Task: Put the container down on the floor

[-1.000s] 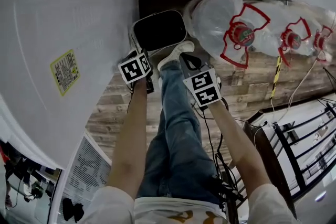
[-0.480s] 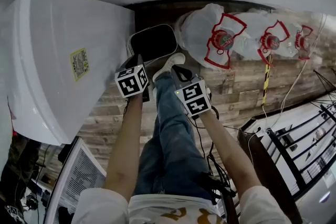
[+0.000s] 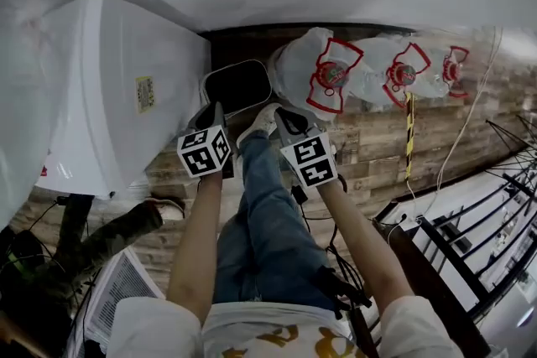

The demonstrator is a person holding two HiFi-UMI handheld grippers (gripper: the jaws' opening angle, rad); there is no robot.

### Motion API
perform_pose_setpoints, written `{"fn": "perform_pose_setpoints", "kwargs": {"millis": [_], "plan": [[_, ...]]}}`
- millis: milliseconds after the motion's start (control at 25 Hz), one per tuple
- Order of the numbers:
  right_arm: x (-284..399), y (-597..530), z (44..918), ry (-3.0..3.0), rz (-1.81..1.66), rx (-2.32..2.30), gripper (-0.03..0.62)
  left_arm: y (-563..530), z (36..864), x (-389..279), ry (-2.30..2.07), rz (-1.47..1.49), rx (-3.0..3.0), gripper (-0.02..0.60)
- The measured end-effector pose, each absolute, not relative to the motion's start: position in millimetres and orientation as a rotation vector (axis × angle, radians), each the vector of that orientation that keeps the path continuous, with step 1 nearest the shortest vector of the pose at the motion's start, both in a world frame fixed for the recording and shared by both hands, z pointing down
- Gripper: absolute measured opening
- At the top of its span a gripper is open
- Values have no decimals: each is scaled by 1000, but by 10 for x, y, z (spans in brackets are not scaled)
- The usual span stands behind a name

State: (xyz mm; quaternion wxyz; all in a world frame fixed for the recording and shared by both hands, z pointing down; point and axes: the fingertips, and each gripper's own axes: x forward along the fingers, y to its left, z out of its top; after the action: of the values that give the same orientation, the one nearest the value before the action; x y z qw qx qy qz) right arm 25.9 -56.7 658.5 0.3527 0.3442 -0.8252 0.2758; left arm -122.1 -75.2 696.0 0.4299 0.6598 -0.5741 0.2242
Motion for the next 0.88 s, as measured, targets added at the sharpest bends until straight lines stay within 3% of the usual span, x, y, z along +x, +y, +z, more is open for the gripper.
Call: {"fn": "perform_pose_setpoints", "kwargs": {"millis": [880], "plan": [[172,-786,4513,-2332,545,1134,28,-717,4831,-921,-1408,365,1936,2]]}}
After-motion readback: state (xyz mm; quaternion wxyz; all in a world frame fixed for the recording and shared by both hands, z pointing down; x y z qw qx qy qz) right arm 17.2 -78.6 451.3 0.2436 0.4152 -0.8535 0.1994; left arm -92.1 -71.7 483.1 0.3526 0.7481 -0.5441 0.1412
